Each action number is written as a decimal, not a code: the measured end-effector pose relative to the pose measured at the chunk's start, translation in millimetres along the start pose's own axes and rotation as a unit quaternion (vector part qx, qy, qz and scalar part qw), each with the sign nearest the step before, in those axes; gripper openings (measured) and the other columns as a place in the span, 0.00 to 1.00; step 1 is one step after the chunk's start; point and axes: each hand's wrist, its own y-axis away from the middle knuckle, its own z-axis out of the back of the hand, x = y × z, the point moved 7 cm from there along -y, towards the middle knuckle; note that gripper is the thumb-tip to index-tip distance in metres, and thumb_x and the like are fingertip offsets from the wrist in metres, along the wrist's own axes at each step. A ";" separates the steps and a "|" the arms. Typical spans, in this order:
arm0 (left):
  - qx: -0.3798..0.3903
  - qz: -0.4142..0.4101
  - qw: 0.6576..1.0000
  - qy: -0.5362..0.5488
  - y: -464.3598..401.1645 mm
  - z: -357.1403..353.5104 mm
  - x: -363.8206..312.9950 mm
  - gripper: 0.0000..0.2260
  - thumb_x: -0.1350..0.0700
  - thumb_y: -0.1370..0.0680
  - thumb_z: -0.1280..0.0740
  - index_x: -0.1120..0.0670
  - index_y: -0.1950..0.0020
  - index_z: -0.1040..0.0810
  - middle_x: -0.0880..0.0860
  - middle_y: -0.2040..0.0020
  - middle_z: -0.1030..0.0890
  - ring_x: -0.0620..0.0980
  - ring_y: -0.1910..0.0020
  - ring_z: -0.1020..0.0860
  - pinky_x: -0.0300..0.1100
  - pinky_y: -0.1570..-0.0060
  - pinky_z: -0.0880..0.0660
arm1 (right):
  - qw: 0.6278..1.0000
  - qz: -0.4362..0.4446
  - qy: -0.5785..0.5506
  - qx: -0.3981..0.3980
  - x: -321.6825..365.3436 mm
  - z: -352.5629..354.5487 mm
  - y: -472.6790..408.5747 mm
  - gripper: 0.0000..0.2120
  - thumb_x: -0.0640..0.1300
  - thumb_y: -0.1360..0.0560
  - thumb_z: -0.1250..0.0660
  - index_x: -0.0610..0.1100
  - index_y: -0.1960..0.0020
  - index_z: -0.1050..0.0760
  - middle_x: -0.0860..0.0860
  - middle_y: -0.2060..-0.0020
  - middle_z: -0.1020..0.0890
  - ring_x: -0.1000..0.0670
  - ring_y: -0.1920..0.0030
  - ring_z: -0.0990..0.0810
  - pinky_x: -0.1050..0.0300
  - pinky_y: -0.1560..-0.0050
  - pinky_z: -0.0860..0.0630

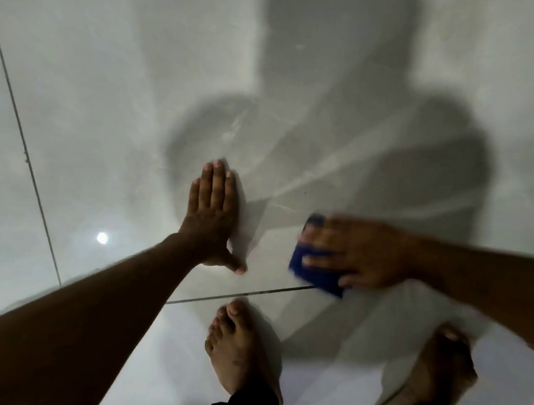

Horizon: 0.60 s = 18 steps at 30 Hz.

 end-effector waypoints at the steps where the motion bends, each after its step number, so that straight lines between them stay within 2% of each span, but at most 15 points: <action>1: -0.001 0.000 1.000 -0.001 -0.6 -0.4 0.7 0.79 0.27 0.53 0.24 0.60 0.29 0.78 0.61 0.34 0.84 0.63 0.32 0.81 0.55 0.34 0.78 | 0.996 -0.085 0.005 -0.029 -35.4 5.7 -3.2 0.34 0.62 0.23 0.40 0.50 0.22 0.44 0.41 0.22 0.44 0.40 0.21 0.48 0.41 0.23 0.50; 2: -0.001 0.000 1.000 -0.004 -1.2 -0.9 1.7 0.79 0.27 0.53 0.24 0.61 0.29 0.78 0.61 0.34 0.85 0.62 0.32 0.81 0.55 0.35 0.78 | 0.977 -0.200 0.004 -0.068 -64.6 15.9 -16.1 0.35 0.63 0.23 0.42 0.50 0.21 0.46 0.39 0.22 0.45 0.37 0.22 0.49 0.40 0.24 0.50; 4: -0.005 0.001 1.000 -0.011 -2.2 -2.6 2.1 0.80 0.26 0.54 0.25 0.61 0.29 0.78 0.62 0.32 0.83 0.62 0.31 0.81 0.55 0.34 0.77 | 0.883 -0.438 -0.040 -0.163 -78.5 27.9 -49.4 0.36 0.62 0.23 0.43 0.48 0.21 0.48 0.37 0.22 0.45 0.34 0.22 0.50 0.37 0.25 0.51; 5: -0.006 0.004 1.000 -0.013 -2.9 -3.6 1.9 0.80 0.26 0.54 0.25 0.61 0.29 0.77 0.63 0.31 0.82 0.63 0.31 0.80 0.55 0.34 0.76 | 0.850 -0.488 -0.069 -0.188 -59.2 26.9 -68.1 0.37 0.62 0.23 0.43 0.47 0.21 0.48 0.36 0.22 0.46 0.34 0.22 0.51 0.37 0.25 0.53; 6: -0.006 0.008 1.000 -0.014 -3.5 -3.5 2.3 0.79 0.26 0.54 0.25 0.62 0.28 0.77 0.64 0.30 0.80 0.63 0.30 0.79 0.56 0.33 0.76 | 0.857 -0.473 -0.091 -0.186 -28.6 24.8 -86.1 0.37 0.61 0.24 0.43 0.47 0.21 0.49 0.36 0.22 0.47 0.34 0.22 0.52 0.36 0.24 0.54; 7: -0.004 0.010 1.000 -0.017 -3.3 -2.9 2.2 0.79 0.25 0.54 0.26 0.62 0.28 0.76 0.65 0.29 0.79 0.63 0.30 0.79 0.56 0.33 0.75 | 0.895 -0.407 -0.104 -0.148 7.1 16.0 -94.0 0.37 0.61 0.23 0.43 0.47 0.21 0.50 0.37 0.21 0.48 0.35 0.22 0.53 0.37 0.24 0.54; 9: -0.005 0.007 1.000 -0.017 -1.7 -2.2 3.1 0.79 0.25 0.54 0.26 0.61 0.28 0.76 0.65 0.28 0.78 0.64 0.30 0.78 0.56 0.32 0.74 | 0.975 -0.194 -0.082 -0.076 58.6 1.2 -57.2 0.35 0.60 0.22 0.42 0.47 0.21 0.49 0.39 0.21 0.47 0.37 0.21 0.52 0.37 0.24 0.51; 10: -0.006 0.005 1.000 -0.015 -1.4 -2.4 2.9 0.80 0.25 0.54 0.26 0.61 0.28 0.77 0.65 0.29 0.78 0.64 0.30 0.78 0.57 0.31 0.74 | 0.988 -0.130 -0.054 -0.061 57.7 -4.0 -18.9 0.35 0.60 0.22 0.42 0.48 0.21 0.47 0.39 0.21 0.45 0.37 0.21 0.50 0.38 0.24 0.50; 11: -0.008 0.003 1.000 -0.011 -1.6 -2.4 2.5 0.80 0.25 0.55 0.26 0.61 0.28 0.77 0.64 0.29 0.79 0.64 0.30 0.78 0.57 0.31 0.74 | 0.992 -0.115 -0.029 -0.040 44.2 -11.9 21.0 0.35 0.61 0.23 0.42 0.48 0.22 0.45 0.39 0.22 0.42 0.37 0.22 0.47 0.38 0.24 0.49; 12: -0.008 0.002 1.000 -0.009 -2.7 -2.8 1.8 0.80 0.25 0.55 0.26 0.61 0.28 0.77 0.64 0.29 0.79 0.63 0.30 0.78 0.57 0.31 0.74 | 0.986 -0.160 -0.010 -0.033 21.5 -18.4 59.0 0.35 0.62 0.23 0.43 0.48 0.22 0.46 0.39 0.23 0.40 0.36 0.24 0.45 0.37 0.25 0.49; 13: -0.006 0.004 1.000 -0.006 -3.9 -3.7 2.0 0.80 0.24 0.56 0.27 0.61 0.28 0.77 0.64 0.29 0.79 0.63 0.30 0.78 0.57 0.31 0.73 | 0.961 -0.272 -0.018 -0.048 -6.3 -20.7 95.1 0.36 0.63 0.23 0.45 0.46 0.21 0.48 0.37 0.24 0.41 0.33 0.24 0.44 0.36 0.26 0.49; 14: -0.004 0.005 1.000 -0.004 -3.7 -5.0 2.9 0.81 0.24 0.56 0.27 0.61 0.28 0.77 0.64 0.29 0.79 0.63 0.29 0.78 0.57 0.31 0.73 | 0.901 -0.422 -0.052 -0.088 -25.7 -19.5 122.3 0.37 0.62 0.22 0.47 0.44 0.20 0.53 0.34 0.24 0.42 0.31 0.25 0.45 0.35 0.25 0.50; 16: -0.003 0.001 1.000 -0.006 -3.0 -5.3 4.5 0.80 0.25 0.56 0.26 0.61 0.28 0.77 0.64 0.30 0.80 0.64 0.29 0.78 0.58 0.31 0.74 | 0.677 -0.710 -0.108 -0.161 -11.8 -19.2 134.7 0.37 0.58 0.20 0.47 0.42 0.21 0.59 0.29 0.24 0.47 0.27 0.25 0.49 0.33 0.25 0.52; 17: -0.003 -0.001 1.000 -0.007 -2.9 -5.8 3.9 0.80 0.25 0.55 0.26 0.61 0.28 0.77 0.64 0.30 0.81 0.64 0.30 0.78 0.57 0.32 0.74 | 0.588 -0.777 -0.133 -0.178 22.1 -22.6 115.6 0.37 0.56 0.20 0.46 0.39 0.22 0.59 0.27 0.25 0.47 0.25 0.25 0.50 0.32 0.25 0.52; 18: -0.005 -0.001 1.000 -0.005 -3.2 -5.2 4.2 0.80 0.25 0.55 0.26 0.61 0.29 0.77 0.64 0.30 0.81 0.64 0.30 0.78 0.57 0.32 0.74 | 0.565 -0.792 -0.139 -0.184 55.5 -21.9 77.9 0.36 0.55 0.21 0.44 0.36 0.23 0.54 0.26 0.26 0.46 0.24 0.26 0.49 0.31 0.26 0.52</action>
